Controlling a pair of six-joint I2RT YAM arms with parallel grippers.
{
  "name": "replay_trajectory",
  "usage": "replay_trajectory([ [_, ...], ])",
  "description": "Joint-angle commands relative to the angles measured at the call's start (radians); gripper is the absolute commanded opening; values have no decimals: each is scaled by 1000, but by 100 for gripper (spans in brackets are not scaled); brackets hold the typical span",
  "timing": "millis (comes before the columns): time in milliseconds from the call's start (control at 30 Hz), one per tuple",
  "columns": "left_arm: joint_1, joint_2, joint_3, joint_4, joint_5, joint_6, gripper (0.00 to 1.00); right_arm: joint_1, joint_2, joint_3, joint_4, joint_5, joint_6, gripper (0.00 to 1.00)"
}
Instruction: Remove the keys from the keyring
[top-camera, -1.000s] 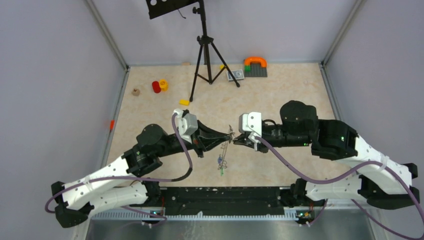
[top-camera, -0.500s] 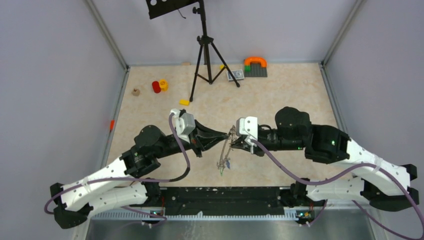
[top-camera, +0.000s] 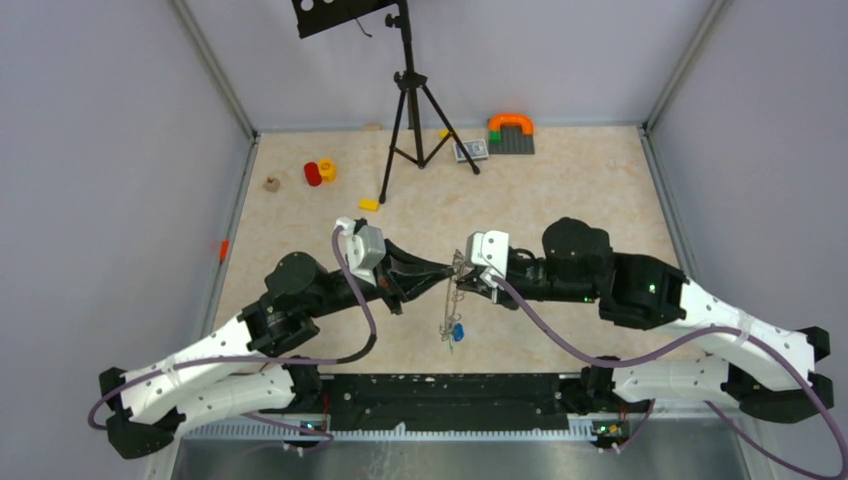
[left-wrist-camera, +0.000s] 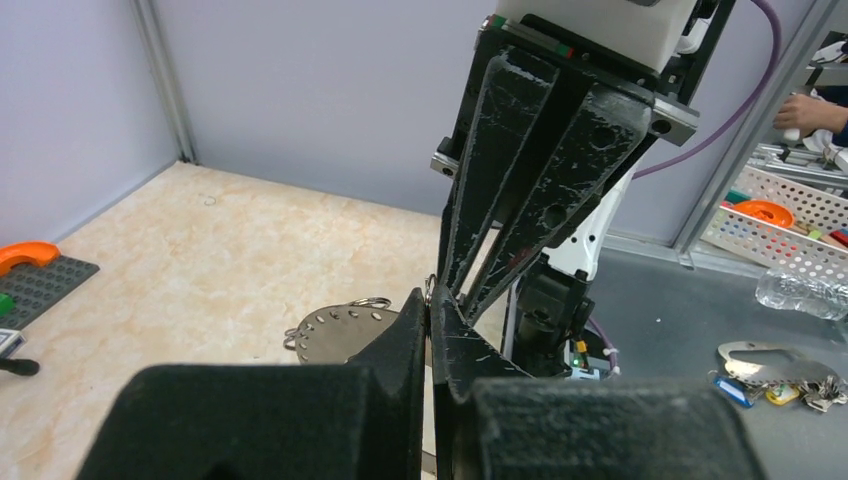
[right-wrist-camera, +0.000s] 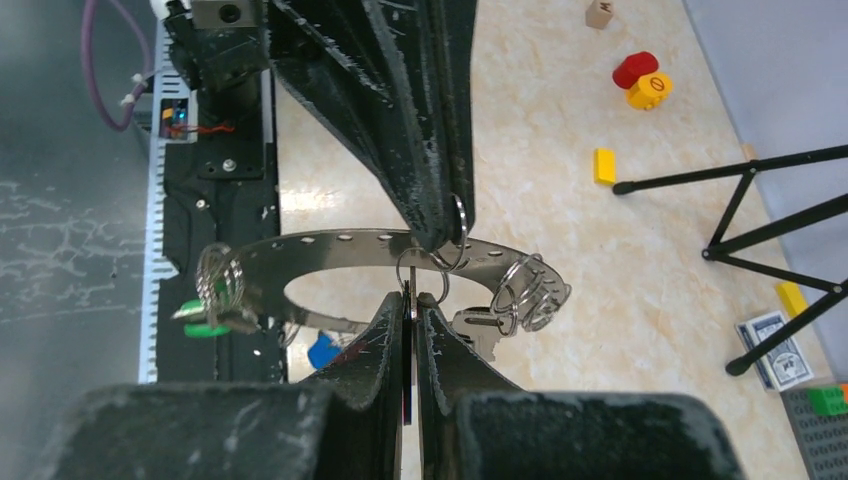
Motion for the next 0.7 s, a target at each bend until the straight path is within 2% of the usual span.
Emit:
replay_trajectory([
  [0, 7, -30, -10, 135, -22, -15, 0, 8, 14, -15, 34, 103, 16, 0],
  [300, 7, -53, -31, 149, -12, -21, 1, 8, 6, -22, 22, 263, -14, 0],
  [433, 7, -70, -42, 150, -21, -25, 30, 8, -9, -25, -11, 323, -55, 0],
  [500, 7, -79, -47, 149, -23, -24, 40, 8, -11, -20, -35, 353, -75, 0],
  [567, 7, -89, -51, 146, -27, -24, 45, 9, -14, -14, -60, 378, -102, 0],
  [667, 7, -99, -56, 142, -33, -23, 47, 9, -14, 4, -97, 407, -138, 0],
])
